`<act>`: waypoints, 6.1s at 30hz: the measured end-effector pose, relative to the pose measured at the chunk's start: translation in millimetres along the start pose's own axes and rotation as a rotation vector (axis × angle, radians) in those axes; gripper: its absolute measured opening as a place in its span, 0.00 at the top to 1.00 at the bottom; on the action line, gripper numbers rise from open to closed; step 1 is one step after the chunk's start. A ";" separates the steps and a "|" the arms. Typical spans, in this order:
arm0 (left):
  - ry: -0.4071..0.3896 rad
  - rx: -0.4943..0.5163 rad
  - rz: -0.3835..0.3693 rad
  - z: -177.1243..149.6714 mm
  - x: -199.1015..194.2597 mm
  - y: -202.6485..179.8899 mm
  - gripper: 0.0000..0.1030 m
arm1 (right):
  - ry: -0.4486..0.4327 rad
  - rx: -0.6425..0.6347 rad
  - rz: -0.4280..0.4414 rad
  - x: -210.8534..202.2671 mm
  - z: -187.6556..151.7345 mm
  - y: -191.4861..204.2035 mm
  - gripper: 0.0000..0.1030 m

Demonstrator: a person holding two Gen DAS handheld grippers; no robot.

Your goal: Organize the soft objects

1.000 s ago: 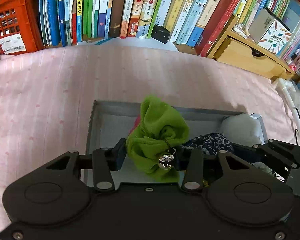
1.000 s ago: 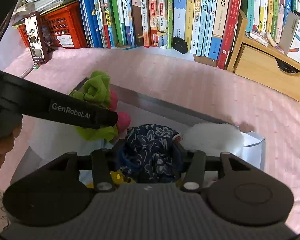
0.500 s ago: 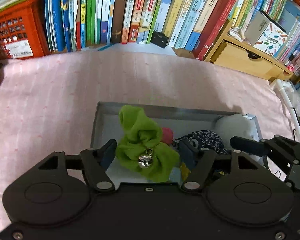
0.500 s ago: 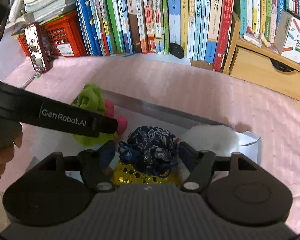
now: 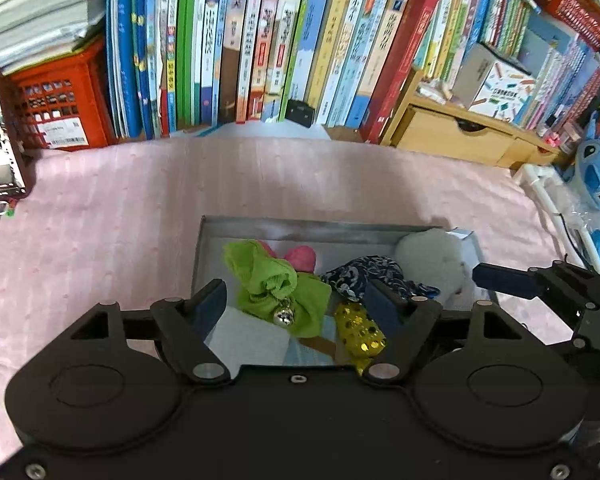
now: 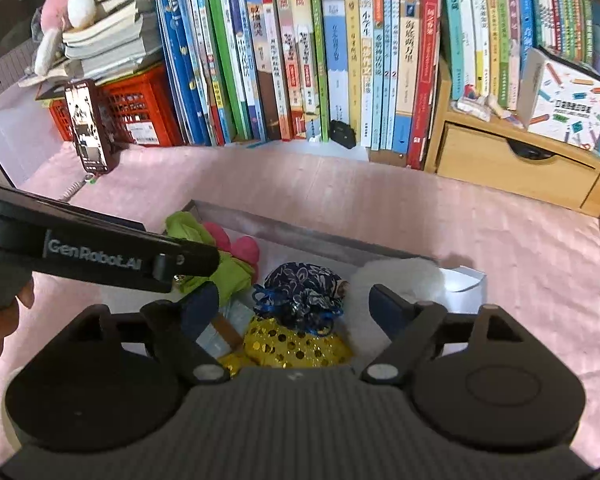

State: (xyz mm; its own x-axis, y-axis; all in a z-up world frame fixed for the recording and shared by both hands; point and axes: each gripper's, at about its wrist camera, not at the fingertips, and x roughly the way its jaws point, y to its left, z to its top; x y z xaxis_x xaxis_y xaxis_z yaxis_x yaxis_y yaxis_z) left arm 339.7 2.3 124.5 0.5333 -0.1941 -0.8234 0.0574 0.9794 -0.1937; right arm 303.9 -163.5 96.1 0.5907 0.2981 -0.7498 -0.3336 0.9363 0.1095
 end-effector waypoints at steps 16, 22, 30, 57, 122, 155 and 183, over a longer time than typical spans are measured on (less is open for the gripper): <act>-0.149 0.054 -0.051 -46.7 -69.5 -16.2 0.16 | -0.157 -0.035 -0.048 -69.4 -28.7 10.9 0.00; -0.199 0.094 -0.043 -66.4 -86.4 -22.1 0.13 | -0.205 -0.047 -0.052 -89.5 -42.5 16.3 0.00; -0.258 0.117 -0.055 -91.7 -108.8 -23.5 0.13 | -0.275 -0.097 -0.058 -112.0 -62.2 28.7 0.00; -0.485 0.164 -0.025 -209.0 -150.5 -26.8 0.07 | -0.480 -0.034 -0.123 -152.0 -160.7 42.2 0.00; -0.351 0.104 0.169 -317.7 -54.3 1.7 0.00 | -0.254 0.058 -0.213 -77.9 -254.8 53.7 0.00; -0.360 0.111 0.170 -319.5 -53.9 0.8 0.00 | -0.255 0.057 -0.213 -78.4 -255.0 53.5 0.00; -0.362 0.114 0.169 -320.6 -53.8 0.8 0.00 | -0.256 0.057 -0.213 -77.7 -255.2 53.5 0.00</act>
State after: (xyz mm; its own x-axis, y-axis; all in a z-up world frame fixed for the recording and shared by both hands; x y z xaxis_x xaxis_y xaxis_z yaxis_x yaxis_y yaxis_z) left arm 40.5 -4.5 -2.4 0.8042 -0.0181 -0.5941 0.0262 0.9996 0.0050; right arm 52.6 -183.9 -6.3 0.8104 0.1247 -0.5725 -0.1454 0.9893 0.0097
